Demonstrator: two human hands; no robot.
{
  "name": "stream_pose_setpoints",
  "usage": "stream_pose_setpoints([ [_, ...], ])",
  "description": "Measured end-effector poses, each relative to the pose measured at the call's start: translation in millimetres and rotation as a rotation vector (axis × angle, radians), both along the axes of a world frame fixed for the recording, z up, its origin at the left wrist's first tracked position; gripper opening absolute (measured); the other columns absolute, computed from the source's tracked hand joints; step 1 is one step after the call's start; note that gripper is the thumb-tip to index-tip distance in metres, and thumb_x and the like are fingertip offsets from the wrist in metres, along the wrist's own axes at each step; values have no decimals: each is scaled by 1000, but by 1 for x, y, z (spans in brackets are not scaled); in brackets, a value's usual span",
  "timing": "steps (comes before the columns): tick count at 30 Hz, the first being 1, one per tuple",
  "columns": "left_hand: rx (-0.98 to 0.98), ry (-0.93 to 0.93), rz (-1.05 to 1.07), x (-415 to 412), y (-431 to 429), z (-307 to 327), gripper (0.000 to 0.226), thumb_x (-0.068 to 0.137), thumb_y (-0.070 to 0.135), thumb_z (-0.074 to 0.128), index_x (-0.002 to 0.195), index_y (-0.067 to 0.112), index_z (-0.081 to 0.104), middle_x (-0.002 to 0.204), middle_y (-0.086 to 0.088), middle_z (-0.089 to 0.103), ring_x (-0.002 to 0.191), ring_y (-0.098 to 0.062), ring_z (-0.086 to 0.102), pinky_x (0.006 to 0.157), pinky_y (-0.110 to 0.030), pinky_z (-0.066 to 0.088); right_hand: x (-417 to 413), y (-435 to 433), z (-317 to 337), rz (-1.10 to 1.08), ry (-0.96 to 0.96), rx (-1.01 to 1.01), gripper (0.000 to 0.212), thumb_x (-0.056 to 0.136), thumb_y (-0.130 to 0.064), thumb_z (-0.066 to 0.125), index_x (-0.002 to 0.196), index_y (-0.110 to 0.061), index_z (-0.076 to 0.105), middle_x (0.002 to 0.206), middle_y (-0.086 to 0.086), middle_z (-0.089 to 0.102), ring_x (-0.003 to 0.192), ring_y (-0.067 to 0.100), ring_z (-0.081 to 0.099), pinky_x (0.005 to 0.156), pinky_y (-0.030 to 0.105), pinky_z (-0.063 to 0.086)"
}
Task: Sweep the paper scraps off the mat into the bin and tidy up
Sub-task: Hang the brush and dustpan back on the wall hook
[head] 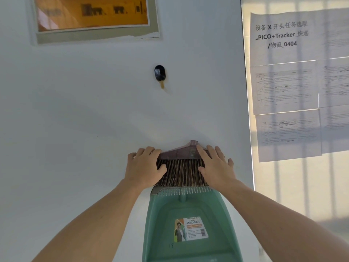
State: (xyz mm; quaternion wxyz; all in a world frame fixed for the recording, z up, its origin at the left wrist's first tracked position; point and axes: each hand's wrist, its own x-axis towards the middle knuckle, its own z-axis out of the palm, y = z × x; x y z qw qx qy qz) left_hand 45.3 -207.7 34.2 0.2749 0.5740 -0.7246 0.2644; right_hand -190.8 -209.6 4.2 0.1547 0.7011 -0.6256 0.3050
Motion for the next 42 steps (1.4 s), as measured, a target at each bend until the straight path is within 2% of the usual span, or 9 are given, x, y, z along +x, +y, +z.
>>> stream_pose_setpoints([
  [7, -25, 22, 7, -1, 5, 7, 50, 90, 48, 43, 136, 29, 51, 139, 8, 52, 128, -20, 45, 110, -46, 28, -1, 6, 7, -2, 19, -14, 66, 100, -44, 42, 153, -35, 4, 162, 1, 3, 149, 27, -2, 112, 62, 17],
  [14, -16, 14, -2, 2, 18, 2, 52, 92, 47, 42, 140, 28, 47, 143, 5, 49, 131, -20, 43, 111, -44, 28, 5, 17, 5, 13, 41, -20, 65, 98, -46, 43, 152, -35, 9, 162, 1, 7, 149, 26, 1, 112, 62, 18],
  [16, -9, 14, -6, 4, 24, 1, 56, 93, 48, 42, 145, 28, 40, 150, 4, 43, 138, -21, 37, 115, -45, 25, 8, 20, 3, 24, 46, -21, 65, 98, -46, 43, 152, -36, 9, 161, 1, 8, 149, 26, 1, 112, 63, 18],
  [19, 32, 5, 3, 8, 34, -2, 64, 96, 52, 38, 153, 30, 22, 161, 2, 23, 149, -21, 17, 120, -47, 15, 12, 28, 1, 51, 44, -19, 63, 99, -46, 41, 153, -37, 8, 162, 1, 7, 149, 26, -1, 112, 63, 16],
  [24, 91, 7, 29, 15, 52, -8, 70, 96, 57, 32, 156, 31, 6, 165, 1, 4, 152, -19, 0, 121, -48, 5, 22, 45, -1, 78, 46, 11, 62, 100, -46, 38, 153, -38, 7, 163, 1, 2, 149, 23, -5, 113, 66, 13],
  [36, 120, 73, 2, 26, 128, -4, 75, 96, 58, 32, 156, 29, -2, 165, 1, -8, 151, -17, -11, 122, -48, -1, 45, 130, 15, 77, 52, -32, 61, 100, -46, 39, 152, -38, 9, 163, 0, 2, 150, 24, -5, 113, 66, 11],
  [42, 110, 78, -55, 26, 188, -25, 75, 97, 58, 31, 156, 29, -4, 165, 2, -9, 151, -17, -12, 122, -46, -2, 60, 194, -3, 83, 25, -65, 59, 100, -44, 36, 153, -39, 9, 163, -1, 7, 150, 22, -5, 114, 64, 10],
])
